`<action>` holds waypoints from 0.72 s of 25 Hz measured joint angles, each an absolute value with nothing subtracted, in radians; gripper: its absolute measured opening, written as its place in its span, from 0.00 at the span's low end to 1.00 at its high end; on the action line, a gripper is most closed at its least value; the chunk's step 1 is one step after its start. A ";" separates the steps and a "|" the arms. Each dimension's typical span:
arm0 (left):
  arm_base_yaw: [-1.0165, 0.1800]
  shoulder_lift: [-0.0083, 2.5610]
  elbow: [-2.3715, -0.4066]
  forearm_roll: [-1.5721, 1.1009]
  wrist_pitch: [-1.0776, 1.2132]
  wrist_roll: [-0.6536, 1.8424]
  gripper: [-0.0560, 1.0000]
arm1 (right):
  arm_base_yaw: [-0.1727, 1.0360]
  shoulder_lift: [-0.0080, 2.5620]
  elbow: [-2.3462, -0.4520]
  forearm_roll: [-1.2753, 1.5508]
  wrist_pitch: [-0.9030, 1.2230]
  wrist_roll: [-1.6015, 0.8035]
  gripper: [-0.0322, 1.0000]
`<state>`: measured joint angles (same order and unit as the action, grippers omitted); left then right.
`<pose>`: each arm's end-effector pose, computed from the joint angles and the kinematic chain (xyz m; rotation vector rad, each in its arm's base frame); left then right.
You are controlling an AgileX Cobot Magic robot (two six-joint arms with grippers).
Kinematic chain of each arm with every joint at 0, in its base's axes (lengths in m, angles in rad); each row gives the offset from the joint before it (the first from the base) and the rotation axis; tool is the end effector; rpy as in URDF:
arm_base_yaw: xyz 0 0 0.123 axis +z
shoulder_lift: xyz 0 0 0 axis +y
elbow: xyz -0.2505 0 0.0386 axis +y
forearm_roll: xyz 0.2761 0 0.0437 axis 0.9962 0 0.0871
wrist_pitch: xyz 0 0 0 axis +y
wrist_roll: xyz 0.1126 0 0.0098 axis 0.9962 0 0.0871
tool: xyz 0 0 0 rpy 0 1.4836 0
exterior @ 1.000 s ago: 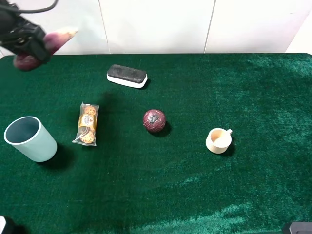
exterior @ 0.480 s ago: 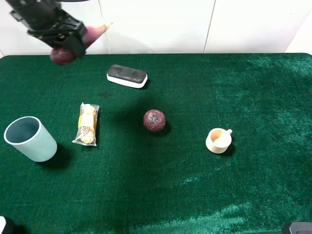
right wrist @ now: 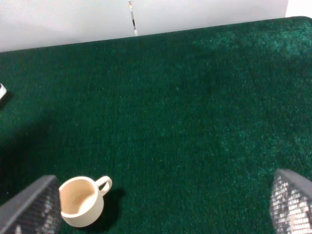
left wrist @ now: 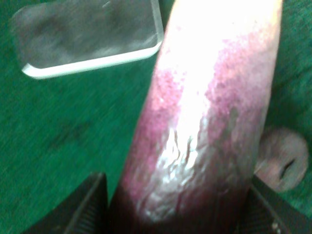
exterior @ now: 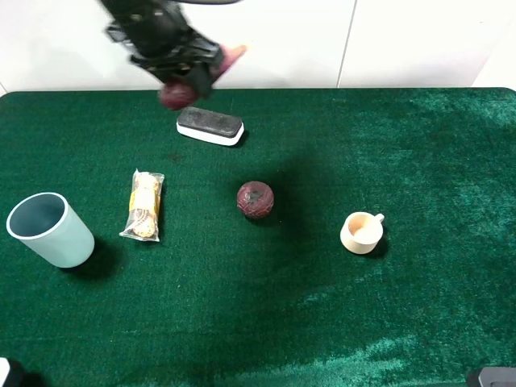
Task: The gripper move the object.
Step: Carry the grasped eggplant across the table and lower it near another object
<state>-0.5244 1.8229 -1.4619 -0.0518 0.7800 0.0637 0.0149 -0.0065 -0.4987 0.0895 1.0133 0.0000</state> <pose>0.3697 -0.2186 0.2011 0.7308 2.5370 -0.2187 0.0725 0.0097 0.2859 -0.0167 1.9904 0.1158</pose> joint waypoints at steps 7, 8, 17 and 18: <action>-0.621 1.989 -1.689 -0.052 0.804 0.047 0.57 | 0.015 -0.006 -0.499 0.090 1.013 0.000 0.66; -0.631 2.007 -1.722 -0.052 0.809 0.047 0.57 | 0.015 -0.006 -0.499 0.090 1.013 0.000 0.66; -0.678 2.154 -1.903 -0.052 0.807 0.034 0.57 | 0.015 -0.006 -0.499 0.090 1.013 0.000 0.66; -0.678 2.167 -1.906 -0.052 0.798 0.029 0.57 | 0.015 -0.006 -0.499 0.090 1.014 0.000 0.66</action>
